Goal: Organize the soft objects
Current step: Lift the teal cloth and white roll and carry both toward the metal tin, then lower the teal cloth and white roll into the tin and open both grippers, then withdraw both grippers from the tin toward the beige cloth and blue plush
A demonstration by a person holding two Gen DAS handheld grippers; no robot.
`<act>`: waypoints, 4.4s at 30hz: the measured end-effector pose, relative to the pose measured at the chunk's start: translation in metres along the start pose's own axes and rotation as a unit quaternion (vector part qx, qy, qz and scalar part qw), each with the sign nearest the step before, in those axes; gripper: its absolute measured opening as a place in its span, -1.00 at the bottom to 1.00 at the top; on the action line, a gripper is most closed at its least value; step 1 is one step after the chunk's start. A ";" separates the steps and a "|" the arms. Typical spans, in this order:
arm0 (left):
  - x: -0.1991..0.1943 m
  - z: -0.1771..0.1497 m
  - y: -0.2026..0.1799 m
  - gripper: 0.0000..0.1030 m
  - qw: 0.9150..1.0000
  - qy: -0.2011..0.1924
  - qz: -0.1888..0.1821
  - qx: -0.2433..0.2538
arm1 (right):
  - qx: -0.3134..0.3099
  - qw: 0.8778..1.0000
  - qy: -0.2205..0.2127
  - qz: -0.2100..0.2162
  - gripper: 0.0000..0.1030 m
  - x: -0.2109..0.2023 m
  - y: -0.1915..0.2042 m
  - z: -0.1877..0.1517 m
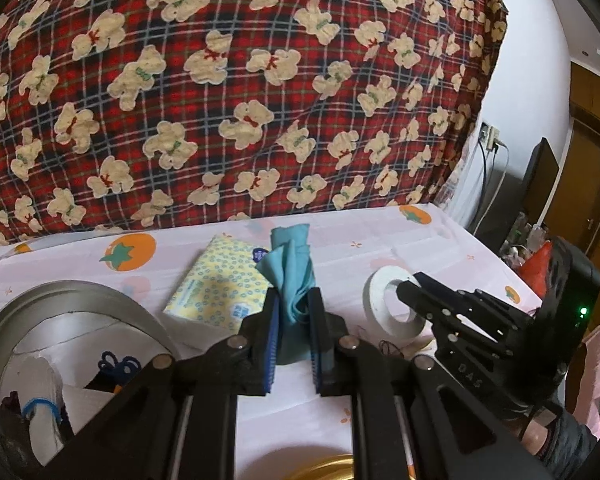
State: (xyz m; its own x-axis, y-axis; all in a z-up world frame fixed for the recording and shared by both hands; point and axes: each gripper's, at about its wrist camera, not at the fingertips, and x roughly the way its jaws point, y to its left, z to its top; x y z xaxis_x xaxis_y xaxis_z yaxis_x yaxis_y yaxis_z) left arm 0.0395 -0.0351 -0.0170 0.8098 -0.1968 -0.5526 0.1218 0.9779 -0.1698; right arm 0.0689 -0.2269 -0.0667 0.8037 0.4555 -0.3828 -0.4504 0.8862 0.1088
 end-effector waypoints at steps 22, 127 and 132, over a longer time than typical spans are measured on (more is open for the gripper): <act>-0.022 -0.006 0.032 -0.78 0.997 -0.052 0.047 -0.029 | 0.027 0.999 -0.006 0.037 -0.61 -0.008 0.011 0.008; -0.009 -0.028 -0.003 0.98 0.995 0.058 0.084 0.022 | 0.033 0.982 0.187 -0.021 0.12 0.015 -0.057 -0.007; 0.001 -0.027 -0.014 0.98 0.993 0.075 0.079 0.035 | 0.025 0.976 0.216 -0.020 0.12 0.025 -0.071 -0.018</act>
State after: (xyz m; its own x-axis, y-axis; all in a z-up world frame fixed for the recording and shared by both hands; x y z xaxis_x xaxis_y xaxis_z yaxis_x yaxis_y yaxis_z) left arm 0.0234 -0.0510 -0.0372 0.7281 -0.0432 -0.6841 0.0440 0.9989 -0.0162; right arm 0.1142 -0.2801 -0.1005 0.5773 0.3513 -0.7371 -0.3929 0.9109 0.1264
